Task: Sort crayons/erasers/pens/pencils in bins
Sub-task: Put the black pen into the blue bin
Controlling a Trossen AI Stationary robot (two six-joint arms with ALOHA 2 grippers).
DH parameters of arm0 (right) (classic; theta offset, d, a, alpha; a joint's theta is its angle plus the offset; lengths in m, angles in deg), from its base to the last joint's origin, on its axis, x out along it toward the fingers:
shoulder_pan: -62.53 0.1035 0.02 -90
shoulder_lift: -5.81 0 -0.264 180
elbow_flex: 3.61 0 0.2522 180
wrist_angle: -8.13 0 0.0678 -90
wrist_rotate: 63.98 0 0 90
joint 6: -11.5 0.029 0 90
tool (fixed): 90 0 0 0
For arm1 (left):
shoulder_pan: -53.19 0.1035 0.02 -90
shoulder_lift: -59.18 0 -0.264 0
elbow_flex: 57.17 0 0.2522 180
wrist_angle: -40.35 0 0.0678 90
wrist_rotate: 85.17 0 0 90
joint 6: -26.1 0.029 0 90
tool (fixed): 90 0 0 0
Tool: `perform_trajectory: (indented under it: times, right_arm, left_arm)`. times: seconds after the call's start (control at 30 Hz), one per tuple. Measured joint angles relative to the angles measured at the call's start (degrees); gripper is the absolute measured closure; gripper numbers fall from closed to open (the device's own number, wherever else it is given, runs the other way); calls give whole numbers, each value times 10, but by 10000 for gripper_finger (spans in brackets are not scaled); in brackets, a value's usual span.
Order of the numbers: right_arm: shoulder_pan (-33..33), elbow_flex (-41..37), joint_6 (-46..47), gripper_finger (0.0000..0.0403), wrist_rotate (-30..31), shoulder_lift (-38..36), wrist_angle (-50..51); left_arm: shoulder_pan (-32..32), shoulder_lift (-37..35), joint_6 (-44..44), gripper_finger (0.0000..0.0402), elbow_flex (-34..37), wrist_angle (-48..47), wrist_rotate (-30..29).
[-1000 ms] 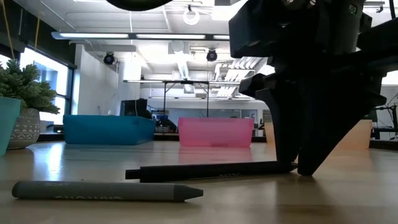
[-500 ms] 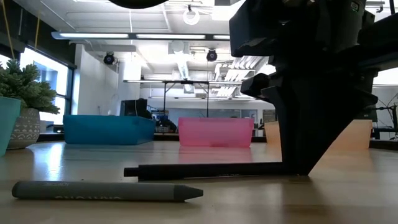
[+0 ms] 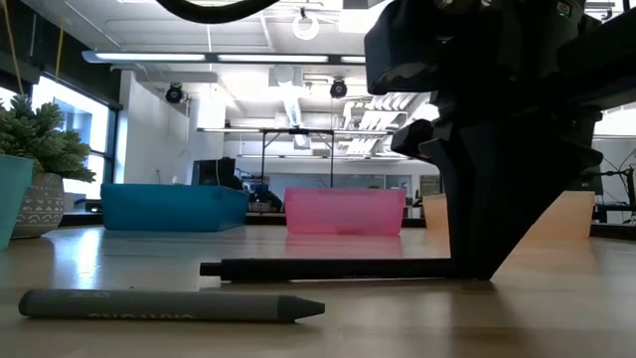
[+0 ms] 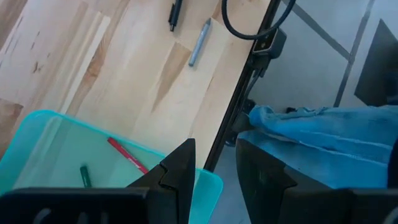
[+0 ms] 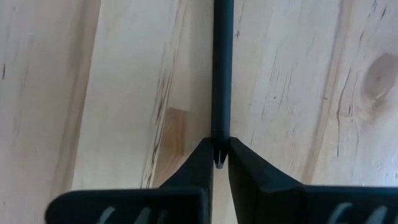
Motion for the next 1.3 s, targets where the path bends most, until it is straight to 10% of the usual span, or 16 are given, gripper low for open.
perform_trajectory:
  times: [1.3]
  right_arm:
    - [56, 38, 226, 389, 36, -34, 15]
  left_arm:
    - [-13, 1, 93, 227, 101, -34, -64]
